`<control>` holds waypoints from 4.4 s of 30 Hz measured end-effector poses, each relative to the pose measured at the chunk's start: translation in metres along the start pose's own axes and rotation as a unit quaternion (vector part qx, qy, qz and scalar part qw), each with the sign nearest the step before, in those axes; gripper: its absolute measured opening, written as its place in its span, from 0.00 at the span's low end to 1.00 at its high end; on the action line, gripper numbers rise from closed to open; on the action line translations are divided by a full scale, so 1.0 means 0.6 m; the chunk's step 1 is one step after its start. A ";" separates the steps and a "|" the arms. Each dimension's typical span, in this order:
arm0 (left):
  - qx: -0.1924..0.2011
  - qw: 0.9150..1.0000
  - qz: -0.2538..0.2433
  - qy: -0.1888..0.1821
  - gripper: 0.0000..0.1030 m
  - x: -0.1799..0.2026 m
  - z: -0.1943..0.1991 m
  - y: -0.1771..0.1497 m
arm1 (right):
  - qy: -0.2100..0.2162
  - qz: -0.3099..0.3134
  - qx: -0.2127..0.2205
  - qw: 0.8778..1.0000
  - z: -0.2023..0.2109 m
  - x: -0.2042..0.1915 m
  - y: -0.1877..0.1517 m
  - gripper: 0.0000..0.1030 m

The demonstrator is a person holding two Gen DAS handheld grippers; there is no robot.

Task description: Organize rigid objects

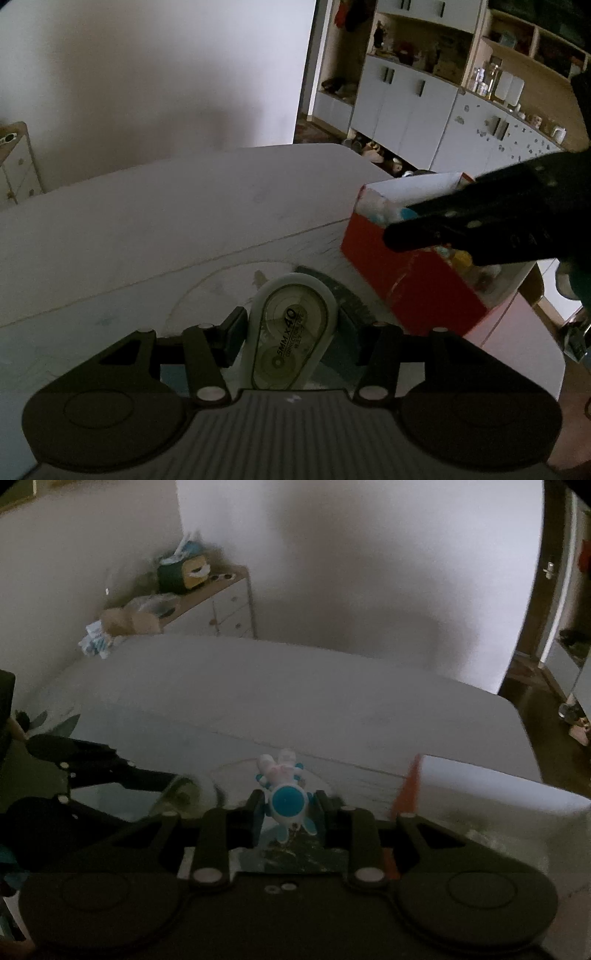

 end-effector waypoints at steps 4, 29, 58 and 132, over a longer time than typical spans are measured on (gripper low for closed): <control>0.001 1.000 -0.008 0.006 0.51 0.044 -0.003 0.028 | -0.012 -0.015 0.007 1.000 0.028 0.055 -0.011 0.26; -0.033 0.999 -0.018 -0.023 0.51 0.280 -0.214 0.152 | -0.065 -0.033 -0.017 0.997 0.031 0.342 -0.119 0.26; -0.172 0.985 0.003 0.031 0.52 0.293 -0.422 0.116 | -0.047 0.019 -0.075 0.996 -0.049 0.373 -0.186 0.27; 0.038 0.993 -0.080 -0.073 1.00 0.313 0.009 0.011 | -0.138 -0.209 0.124 0.960 0.277 0.149 -0.228 1.00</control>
Point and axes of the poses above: each gripper's, at about its wrist camera, not at the fingertips, and z roughly against the way its jaws point, x to its right, y to its top, the point moved 2 cm from there along -z, roughly the way its jaws point, and after that the axes turned 12 degrees about -y, right-handed, at the moved point
